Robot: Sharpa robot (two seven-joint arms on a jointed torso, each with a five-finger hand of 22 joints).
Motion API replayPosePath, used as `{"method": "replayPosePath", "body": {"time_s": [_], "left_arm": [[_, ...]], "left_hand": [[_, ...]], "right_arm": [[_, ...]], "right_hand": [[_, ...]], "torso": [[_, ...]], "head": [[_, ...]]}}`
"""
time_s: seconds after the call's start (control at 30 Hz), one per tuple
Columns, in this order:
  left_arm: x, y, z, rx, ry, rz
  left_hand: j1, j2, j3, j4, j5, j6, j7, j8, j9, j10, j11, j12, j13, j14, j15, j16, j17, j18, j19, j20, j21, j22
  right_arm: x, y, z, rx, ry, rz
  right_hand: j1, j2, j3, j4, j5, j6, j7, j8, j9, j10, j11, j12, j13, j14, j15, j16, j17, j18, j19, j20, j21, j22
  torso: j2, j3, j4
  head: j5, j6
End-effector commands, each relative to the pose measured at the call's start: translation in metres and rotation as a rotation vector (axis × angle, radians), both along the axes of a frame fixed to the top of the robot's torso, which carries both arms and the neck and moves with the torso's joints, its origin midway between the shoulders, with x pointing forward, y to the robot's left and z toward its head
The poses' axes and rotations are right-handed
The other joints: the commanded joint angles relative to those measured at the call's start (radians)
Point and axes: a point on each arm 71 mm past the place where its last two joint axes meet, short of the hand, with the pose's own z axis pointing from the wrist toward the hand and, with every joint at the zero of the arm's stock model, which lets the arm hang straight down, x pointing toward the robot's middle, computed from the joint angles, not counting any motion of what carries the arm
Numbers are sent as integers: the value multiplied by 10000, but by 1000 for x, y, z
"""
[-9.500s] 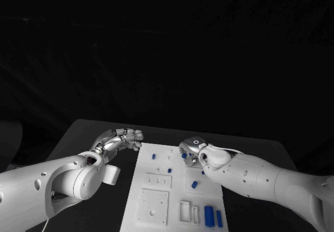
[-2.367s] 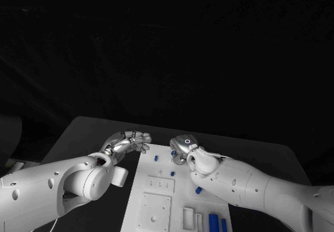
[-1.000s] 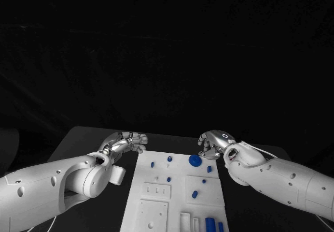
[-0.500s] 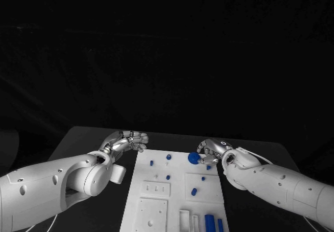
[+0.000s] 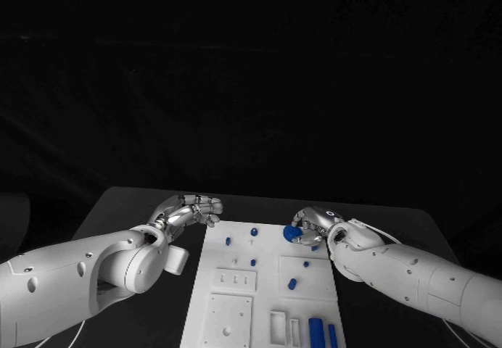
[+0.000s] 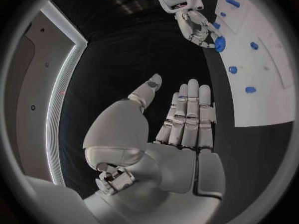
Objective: Assemble the parts on the task board
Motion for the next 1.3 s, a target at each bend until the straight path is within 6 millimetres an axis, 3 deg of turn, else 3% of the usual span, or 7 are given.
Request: {"method": "replayPosePath", "body": {"time_s": [0.03, 0.7, 1.07, 1.3], "left_arm": [[-1, -2, 1, -21, -133, -221], [-3, -3, 2, -25, -121, -287], [-3, -3, 2, -20, -125, -263], [-3, -3, 2, -24, -118, -285]], "left_hand": [[-7, 2, -76, -3, 32, 42, 28, -17, -15, -84, 15, -42, -12, 52, 51, -39, 12, 131, -83, -18, -54, -7], [-9, -2, -79, 0, 26, 38, 29, -23, -19, -89, 15, -53, -16, 53, 52, -49, 20, 130, -84, -17, -54, -7], [-9, -5, -80, 2, 24, 37, 30, -26, -22, -94, 15, -61, -18, 54, 52, -56, 26, 130, -86, -17, -54, -8], [-9, -5, -79, 2, 23, 35, 29, -28, -24, -97, 15, -66, -20, 54, 53, -60, 30, 129, -87, -16, -55, -8]], "right_arm": [[-1, -1, -1, -178, -47, 0], [4, -2, -1, -406, -111, -224], [3, -3, 1, -341, -296, -241], [3, -2, 1, -359, -288, -244]], "right_hand": [[7, 121, -2, -50, -50, -89, 12, -51, 26, 40, 24, 51, 13, 8, 93, 36, 19, 1002, 42, -66, 71, 218], [82, 153, 111, -45, -218, -53, 36, -24, 46, 55, 50, 121, 45, 7, 120, 37, 100, 1002, 27, -78, 133, 211], [188, 175, 407, 49, -433, -7, 25, 1, 61, -19, 39, 77, -29, 12, 110, 10, 175, 1002, 16, -80, 189, 203], [212, 165, 452, 43, -458, -1, 23, 5, 64, -27, 38, 76, -35, 11, 109, 0, 191, 1002, 12, -82, 205, 203]], "torso": [[24, 0, 8], [25, -17, 27], [1, -20, -10], [-8, -30, 3]], "head": [[16, -16], [49, -102], [107, -125], [101, -125]]}}
